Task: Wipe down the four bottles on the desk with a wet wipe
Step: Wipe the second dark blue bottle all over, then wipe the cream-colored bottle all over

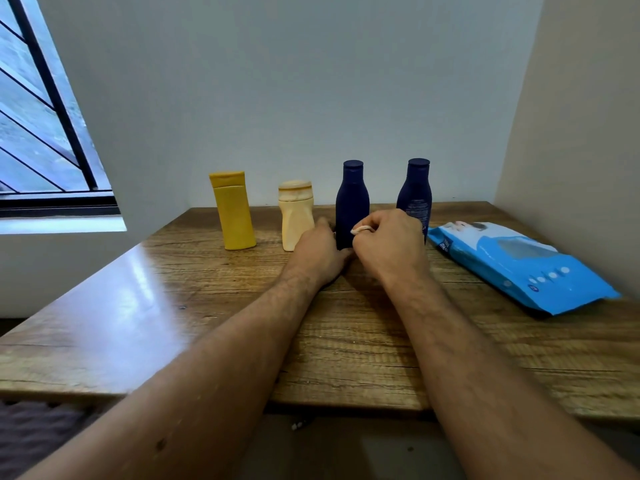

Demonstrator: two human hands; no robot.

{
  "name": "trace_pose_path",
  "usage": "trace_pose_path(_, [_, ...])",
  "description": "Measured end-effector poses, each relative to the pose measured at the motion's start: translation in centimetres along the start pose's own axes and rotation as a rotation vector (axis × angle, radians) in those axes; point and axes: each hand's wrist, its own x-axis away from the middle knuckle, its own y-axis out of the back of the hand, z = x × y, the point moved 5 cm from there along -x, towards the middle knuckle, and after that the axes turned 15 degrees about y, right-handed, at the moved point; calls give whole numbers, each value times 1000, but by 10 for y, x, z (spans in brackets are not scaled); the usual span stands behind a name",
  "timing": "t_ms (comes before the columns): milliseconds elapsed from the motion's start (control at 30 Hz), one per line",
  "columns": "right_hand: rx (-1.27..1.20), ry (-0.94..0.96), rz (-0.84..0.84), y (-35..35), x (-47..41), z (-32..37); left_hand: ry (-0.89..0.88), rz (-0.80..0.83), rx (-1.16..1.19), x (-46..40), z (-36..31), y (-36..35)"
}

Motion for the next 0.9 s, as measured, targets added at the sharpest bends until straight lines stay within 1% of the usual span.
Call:
trace_pose_path(200, [-35, 78, 19, -4, 4, 10, 17, -33, -11, 15, 7, 7])
trace_pose_path(400, [-31, 83, 37, -11, 4, 10, 66, -187, 94, 23, 16, 23])
trace_pose_path(500, [-23, 79, 46, -13, 2, 8, 45, -224, 121, 25, 17, 27])
trace_pose_path(600, [-27, 78, 47, -13, 2, 7, 32, -201, 135, 24, 15, 25])
trace_pose_path(800, [-49, 32, -2, -7, 0, 1, 34, -69, 51, 15, 4, 13])
trace_pose_path(900, [-55, 16, -25, -7, -2, -3, -5, -67, -10, 10, -1, 10])
